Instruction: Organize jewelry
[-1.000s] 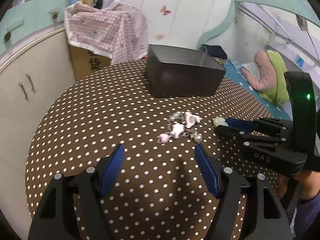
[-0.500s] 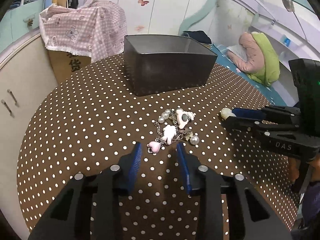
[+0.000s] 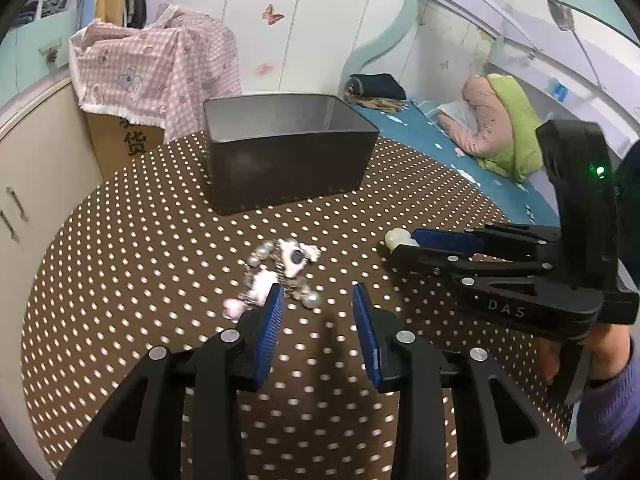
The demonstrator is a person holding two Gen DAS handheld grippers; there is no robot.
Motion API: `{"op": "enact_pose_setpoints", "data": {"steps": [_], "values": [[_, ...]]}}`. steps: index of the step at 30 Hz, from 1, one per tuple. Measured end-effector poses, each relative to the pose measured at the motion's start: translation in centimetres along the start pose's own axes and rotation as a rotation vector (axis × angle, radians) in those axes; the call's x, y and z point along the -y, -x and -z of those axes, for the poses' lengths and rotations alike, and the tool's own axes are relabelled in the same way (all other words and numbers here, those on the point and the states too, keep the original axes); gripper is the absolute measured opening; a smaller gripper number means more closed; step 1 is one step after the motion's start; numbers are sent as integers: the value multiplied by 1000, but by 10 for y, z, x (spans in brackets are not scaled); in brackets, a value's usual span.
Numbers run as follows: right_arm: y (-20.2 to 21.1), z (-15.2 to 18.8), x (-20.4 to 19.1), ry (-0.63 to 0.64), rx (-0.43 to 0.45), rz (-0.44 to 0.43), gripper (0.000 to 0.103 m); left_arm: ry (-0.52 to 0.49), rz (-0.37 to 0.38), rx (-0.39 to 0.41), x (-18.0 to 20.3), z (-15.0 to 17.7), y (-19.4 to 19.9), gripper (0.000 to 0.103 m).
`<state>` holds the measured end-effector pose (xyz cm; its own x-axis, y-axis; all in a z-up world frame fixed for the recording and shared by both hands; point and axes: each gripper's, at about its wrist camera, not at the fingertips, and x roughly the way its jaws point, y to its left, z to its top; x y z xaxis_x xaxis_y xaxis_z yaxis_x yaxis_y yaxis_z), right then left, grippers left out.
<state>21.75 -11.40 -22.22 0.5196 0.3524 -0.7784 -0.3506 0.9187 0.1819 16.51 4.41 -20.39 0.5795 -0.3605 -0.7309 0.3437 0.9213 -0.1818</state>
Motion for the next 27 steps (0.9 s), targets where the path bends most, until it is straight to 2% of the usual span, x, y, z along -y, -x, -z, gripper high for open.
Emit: {"op": "enact_pose_setpoints", "data": {"steps": [9, 10, 12, 16, 20, 24, 27], "values": [[4, 4, 10, -2, 4, -34, 29, 93, -89, -33, 16, 1, -20, 32], [4, 4, 11, -2, 3, -39, 29, 99, -93, -38, 16, 0, -22, 26], [4, 5, 12, -2, 6, -48, 29, 112, -104, -46, 16, 0, -27, 22], [3, 10, 17, -8, 4, -62, 29, 116, -126, -64, 16, -6, -31, 18], [2, 14, 17, -5, -3, -70, 29, 158, -112, -75, 10, -9, -31, 18], [1, 16, 16, 0, -6, -75, 29, 132, -142, -79, 11, -13, -34, 18], [1, 15, 16, 0, -9, -77, 29, 137, -158, -81, 7, -13, -34, 9]]}}
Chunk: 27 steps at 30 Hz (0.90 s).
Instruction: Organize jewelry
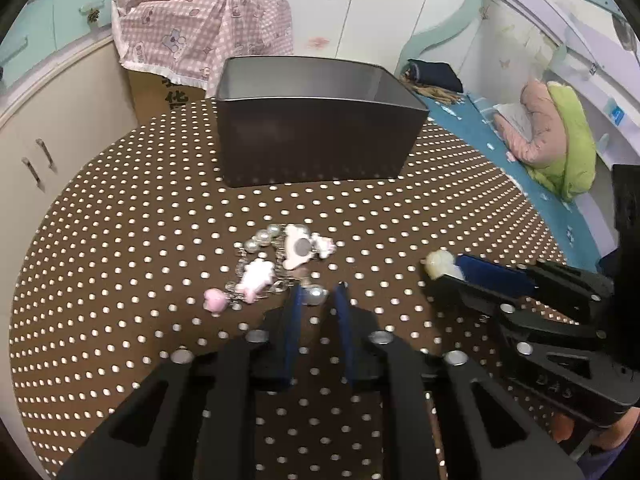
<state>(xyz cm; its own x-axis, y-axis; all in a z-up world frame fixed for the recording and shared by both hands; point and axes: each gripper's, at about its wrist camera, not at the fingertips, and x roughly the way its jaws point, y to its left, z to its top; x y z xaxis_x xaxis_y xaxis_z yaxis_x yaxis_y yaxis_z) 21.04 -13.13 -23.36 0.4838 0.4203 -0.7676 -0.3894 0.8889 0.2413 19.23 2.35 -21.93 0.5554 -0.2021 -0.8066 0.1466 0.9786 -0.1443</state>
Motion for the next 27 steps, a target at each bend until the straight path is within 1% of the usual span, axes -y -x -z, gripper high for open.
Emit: {"op": "enact_pose_setpoints", "data": {"steps": [4, 8, 14, 19, 23, 27], "values": [[3, 1, -2, -3, 9, 2, 29, 9, 19, 10, -5, 3, 5, 9], [10, -1, -6, 6, 24, 3, 29, -23, 68, 40, -2, 8, 23, 9], [26, -5, -15, 17, 56, 10, 29, -53, 105, 87, 3, 11, 48, 9], [38, -14, -22, 29, 81, 16, 29, -73, 131, 138, 4, 4, 71, 9], [48, -26, -28, 43, 106, 26, 29, -84, 146, 174, 3, -9, 83, 9], [54, -44, -31, 53, 128, 32, 29, -80, 213, 198, -4, -28, 90, 9]]}}
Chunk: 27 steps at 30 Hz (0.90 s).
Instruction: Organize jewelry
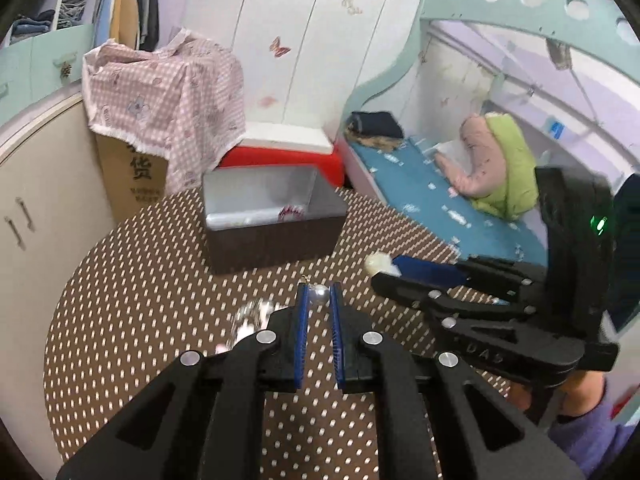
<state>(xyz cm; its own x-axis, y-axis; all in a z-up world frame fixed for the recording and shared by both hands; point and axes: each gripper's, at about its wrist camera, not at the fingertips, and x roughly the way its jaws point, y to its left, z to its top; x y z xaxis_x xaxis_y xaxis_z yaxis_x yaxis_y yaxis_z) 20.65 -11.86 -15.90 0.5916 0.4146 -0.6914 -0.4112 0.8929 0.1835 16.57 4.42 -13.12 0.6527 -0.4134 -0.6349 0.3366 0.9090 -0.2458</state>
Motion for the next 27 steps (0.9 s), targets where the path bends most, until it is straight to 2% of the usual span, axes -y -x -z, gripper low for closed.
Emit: {"op": "enact_pose_setpoints", "data": {"steps": [10, 12, 14, 18, 23, 27], "values": [[-8, -64, 11, -17, 54, -10, 29, 37, 93, 4, -32, -68, -13, 9], [-15, -77, 15, -31, 53, -22, 29, 68, 137, -16, -38, -78, -22, 9], [-24, -85, 18, -41, 48, -24, 29, 80, 138, -37, -44, -86, -32, 9], [-49, -98, 26, -59, 9, -32, 29, 134, 189, -93, -58, -94, -57, 9], [-75, -98, 28, -53, -43, -22, 29, 199, 143, -178, -79, -92, -89, 9], [-89, -96, 27, -45, -66, -19, 29, 204, 86, -226, -85, -85, -107, 9]]}}
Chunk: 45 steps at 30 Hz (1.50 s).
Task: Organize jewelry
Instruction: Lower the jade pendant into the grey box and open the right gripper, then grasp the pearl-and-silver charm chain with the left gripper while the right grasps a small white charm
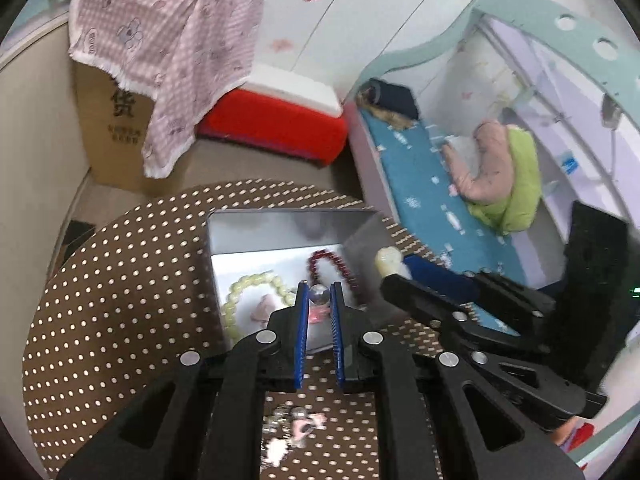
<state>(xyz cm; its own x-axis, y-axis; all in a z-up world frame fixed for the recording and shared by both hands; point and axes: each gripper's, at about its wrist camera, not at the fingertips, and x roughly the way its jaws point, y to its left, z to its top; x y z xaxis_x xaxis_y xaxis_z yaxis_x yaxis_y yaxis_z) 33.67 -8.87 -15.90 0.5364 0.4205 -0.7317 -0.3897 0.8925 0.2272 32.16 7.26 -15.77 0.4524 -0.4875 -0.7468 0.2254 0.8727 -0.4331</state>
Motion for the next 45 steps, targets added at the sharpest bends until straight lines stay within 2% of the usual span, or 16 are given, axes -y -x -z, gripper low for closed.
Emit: {"op": "enact_pose_setpoints", "data": {"steps": [13, 14, 16, 18, 30, 32, 33, 34, 37, 40, 45], "values": [[-23, 4, -6, 11, -40, -1, 29, 31, -22, -38, -13, 0, -17, 10], [-24, 4, -6, 10, -42, -1, 29, 35, -22, -39, -14, 0, -17, 12], [-25, 3, -6, 8, -43, 2, 29, 39, -22, -32, -14, 0, -15, 26], [-27, 3, -6, 7, -47, 3, 29, 29, -21, -26, -12, 1, -13, 28], [-32, 7, -6, -4, -59, 10, 29, 10, -21, -11, -1, 8, -4, 29], [-31, 8, -6, -5, -62, 12, 30, 5, -23, -5, 0, 9, -2, 33], [-31, 8, -6, -8, -59, 15, 30, 7, -29, 4, 1, 10, 0, 41], [-30, 9, -5, -9, -59, 16, 31, 9, -33, 11, 2, 11, 1, 44], [-25, 10, -5, -19, -47, 19, 32, -1, -24, 19, 7, 14, 7, 44], [-10, 14, -5, -23, -17, 26, 43, -15, -25, 45, 11, 18, 18, 44], [24, 19, -11, -3, 41, 30, 43, -37, -49, 120, 18, 32, 47, 50]]}}
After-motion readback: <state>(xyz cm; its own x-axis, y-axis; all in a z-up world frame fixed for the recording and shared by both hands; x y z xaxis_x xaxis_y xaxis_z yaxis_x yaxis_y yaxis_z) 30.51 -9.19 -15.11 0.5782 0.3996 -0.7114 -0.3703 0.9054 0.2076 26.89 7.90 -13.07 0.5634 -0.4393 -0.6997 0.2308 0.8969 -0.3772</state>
